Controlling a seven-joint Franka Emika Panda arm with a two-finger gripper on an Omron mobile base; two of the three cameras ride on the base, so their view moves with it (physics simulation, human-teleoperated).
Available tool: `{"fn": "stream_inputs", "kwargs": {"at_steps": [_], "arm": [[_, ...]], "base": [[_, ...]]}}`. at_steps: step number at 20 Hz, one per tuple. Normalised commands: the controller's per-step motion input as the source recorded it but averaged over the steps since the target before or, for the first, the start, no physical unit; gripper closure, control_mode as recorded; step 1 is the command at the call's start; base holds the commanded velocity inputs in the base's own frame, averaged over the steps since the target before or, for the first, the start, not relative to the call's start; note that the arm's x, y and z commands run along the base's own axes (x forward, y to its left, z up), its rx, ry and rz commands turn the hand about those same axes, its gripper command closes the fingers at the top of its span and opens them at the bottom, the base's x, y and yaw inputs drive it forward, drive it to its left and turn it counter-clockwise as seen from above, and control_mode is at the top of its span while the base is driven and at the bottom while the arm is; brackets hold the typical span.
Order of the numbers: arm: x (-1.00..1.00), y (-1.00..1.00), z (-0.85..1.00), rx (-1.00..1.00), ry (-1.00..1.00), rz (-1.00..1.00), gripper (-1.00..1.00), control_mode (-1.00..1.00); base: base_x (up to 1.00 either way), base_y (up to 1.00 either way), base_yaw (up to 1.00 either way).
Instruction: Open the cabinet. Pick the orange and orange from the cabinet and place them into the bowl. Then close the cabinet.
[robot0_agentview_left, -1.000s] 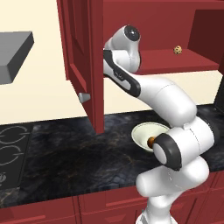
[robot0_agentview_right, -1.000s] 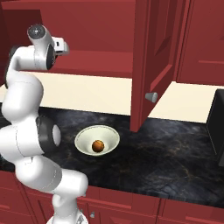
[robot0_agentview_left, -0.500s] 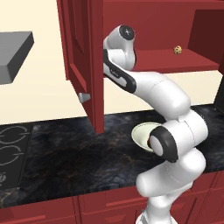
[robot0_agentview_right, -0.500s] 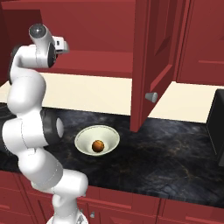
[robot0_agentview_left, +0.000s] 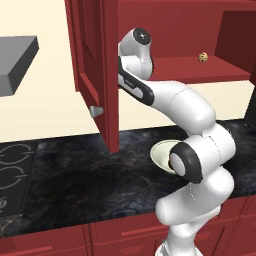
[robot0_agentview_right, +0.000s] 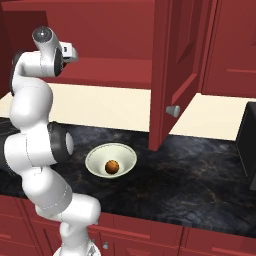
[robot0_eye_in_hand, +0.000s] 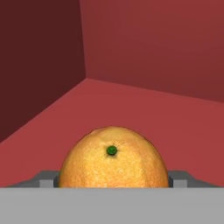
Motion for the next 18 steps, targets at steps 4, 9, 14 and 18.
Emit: {"fn": "stream_inputs", "kwargs": {"at_steps": [4,9,14,18], "arm": [[0.01,0.0,-0.13,0.0,0.0,0.0,1.0,-1.0],[-0.02,-0.11,-0.02,0.0,0.0,0.0,1.0,-1.0],[-0.35,-0.33,0.16,0.0,-0.01,0.0,1.0,-1.0],[-0.72,-0.39,0.26,0.0,0.0,0.0,1.0,-1.0]], "base": [[0.0,0.0,0.0],[0.0,0.0,0.0],[0.0,0.0,0.0],[0.0,0.0,0.0]]}}
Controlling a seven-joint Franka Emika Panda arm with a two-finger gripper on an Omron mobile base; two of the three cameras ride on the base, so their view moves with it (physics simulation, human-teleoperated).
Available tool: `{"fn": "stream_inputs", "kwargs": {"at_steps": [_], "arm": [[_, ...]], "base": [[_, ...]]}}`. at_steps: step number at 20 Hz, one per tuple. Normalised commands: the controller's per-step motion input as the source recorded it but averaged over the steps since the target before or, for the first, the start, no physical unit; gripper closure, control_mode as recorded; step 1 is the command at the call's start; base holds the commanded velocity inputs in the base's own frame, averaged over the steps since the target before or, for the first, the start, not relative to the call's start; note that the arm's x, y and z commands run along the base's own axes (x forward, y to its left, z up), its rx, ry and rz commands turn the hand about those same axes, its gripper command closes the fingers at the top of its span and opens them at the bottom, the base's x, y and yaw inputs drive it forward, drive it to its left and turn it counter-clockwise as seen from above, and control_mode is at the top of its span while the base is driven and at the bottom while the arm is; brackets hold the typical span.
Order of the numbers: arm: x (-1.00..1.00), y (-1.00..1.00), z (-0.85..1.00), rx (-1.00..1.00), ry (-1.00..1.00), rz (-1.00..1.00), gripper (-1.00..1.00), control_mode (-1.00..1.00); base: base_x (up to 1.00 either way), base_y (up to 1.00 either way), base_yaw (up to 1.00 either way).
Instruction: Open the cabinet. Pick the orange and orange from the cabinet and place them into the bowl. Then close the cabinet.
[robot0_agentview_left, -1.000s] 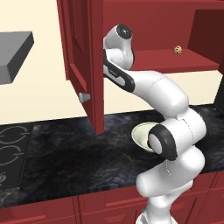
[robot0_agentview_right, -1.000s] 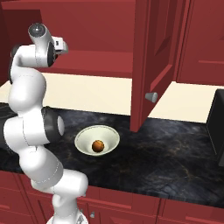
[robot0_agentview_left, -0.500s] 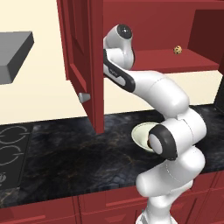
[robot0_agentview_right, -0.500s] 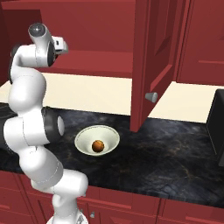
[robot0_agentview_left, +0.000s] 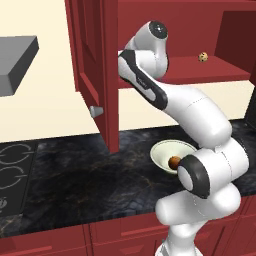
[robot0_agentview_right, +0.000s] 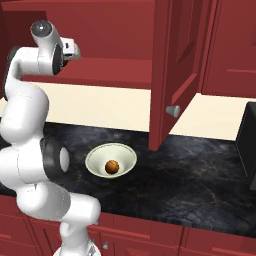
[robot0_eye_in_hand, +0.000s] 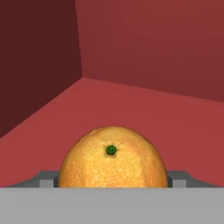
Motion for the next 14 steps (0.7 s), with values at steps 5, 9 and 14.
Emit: {"fn": "stream_inputs", "kwargs": {"at_steps": [5,9,14], "arm": [[-0.97,-0.4,0.22,0.0,-0.01,0.0,1.0,-1.0],[-1.0,-0.45,0.08,0.0,-0.04,0.0,1.0,-1.0],[-1.0,-0.51,0.0,0.0,-0.11,0.0,1.0,-1.0]], "base": [[0.0,0.0,0.0],[0.0,0.0,0.0],[0.0,0.0,0.0]]}}
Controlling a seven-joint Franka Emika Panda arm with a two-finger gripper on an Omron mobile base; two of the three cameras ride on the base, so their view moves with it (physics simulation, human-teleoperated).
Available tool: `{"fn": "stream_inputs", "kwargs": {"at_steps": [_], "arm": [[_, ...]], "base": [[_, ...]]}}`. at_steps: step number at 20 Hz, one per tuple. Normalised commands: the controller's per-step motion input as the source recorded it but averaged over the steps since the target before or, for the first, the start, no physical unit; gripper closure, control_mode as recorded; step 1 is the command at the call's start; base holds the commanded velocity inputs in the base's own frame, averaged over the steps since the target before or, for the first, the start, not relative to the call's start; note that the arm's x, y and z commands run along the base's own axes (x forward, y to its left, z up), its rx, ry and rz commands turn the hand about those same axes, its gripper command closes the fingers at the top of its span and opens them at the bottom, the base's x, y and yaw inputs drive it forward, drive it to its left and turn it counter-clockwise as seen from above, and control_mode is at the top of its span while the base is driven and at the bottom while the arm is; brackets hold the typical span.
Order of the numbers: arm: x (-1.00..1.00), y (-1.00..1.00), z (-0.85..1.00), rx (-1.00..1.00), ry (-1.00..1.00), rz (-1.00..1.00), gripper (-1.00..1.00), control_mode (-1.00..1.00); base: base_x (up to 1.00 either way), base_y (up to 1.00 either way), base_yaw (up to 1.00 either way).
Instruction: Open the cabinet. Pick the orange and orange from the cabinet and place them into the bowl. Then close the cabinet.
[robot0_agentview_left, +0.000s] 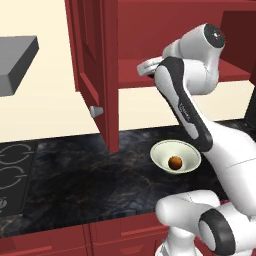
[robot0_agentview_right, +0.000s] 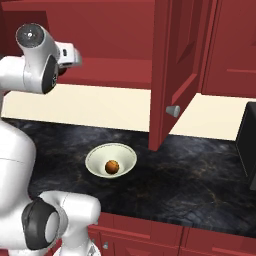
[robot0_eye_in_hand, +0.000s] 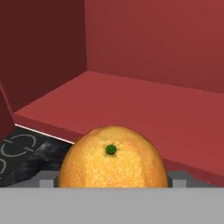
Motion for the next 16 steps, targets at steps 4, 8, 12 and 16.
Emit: {"fn": "stream_inputs", "kwargs": {"at_steps": [4,8,12,16], "arm": [[-1.0,-0.46,0.0,-0.04,-0.1,-0.04,1.0,-1.0],[-0.96,-0.25,0.0,-0.16,0.04,-0.16,1.0,-1.0],[-0.75,-0.27,0.0,-0.14,0.1,-0.18,1.0,-1.0],[-0.53,-0.33,-0.03,-0.08,0.04,-0.14,1.0,-1.0]], "base": [[0.0,0.0,0.0],[0.0,0.0,0.0],[0.0,0.0,0.0],[0.0,0.0,0.0]]}}
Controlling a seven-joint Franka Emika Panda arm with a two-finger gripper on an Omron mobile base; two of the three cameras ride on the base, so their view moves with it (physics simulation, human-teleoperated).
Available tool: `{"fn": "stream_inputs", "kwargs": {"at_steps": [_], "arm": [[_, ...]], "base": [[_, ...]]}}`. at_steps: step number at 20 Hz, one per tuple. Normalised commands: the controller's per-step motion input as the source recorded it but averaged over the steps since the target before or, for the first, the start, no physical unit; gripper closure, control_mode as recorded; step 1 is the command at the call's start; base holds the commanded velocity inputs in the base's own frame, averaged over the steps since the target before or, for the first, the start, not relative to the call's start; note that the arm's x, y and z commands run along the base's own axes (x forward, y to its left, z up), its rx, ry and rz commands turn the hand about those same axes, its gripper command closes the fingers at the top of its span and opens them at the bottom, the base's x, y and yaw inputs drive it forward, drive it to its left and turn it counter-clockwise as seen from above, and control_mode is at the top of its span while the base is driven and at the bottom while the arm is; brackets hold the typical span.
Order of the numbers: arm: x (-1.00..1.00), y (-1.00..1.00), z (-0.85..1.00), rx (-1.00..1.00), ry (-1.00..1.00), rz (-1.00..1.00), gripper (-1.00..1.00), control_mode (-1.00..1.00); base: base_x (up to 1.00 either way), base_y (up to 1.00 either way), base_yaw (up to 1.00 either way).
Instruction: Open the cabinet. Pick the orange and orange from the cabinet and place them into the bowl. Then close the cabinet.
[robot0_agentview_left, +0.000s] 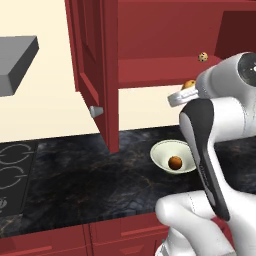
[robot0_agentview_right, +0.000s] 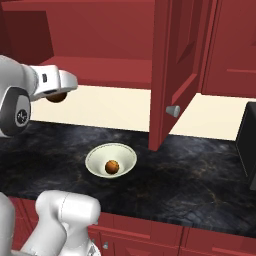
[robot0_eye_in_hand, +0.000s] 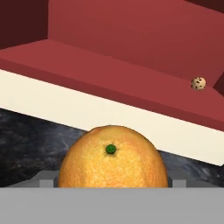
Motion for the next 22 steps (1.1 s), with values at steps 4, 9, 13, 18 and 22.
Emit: {"fn": "stream_inputs", "kwargs": {"at_steps": [4,9,13,18,22], "arm": [[-0.24,-0.31,-0.11,-0.03,0.12,-0.08,1.0,-1.0],[-0.07,-0.27,-0.25,0.0,0.11,-0.04,1.0,-1.0],[0.0,-0.21,-0.35,0.0,0.12,-0.01,1.0,-1.0],[0.0,-0.18,-0.35,0.0,0.12,-0.02,1.0,-1.0],[0.0,-0.15,-0.4,0.0,0.1,-0.02,1.0,-1.0]], "base": [[0.0,0.0,0.0],[0.0,0.0,0.0],[0.0,0.0,0.0],[0.0,0.0,0.0],[0.0,0.0,0.0]]}}
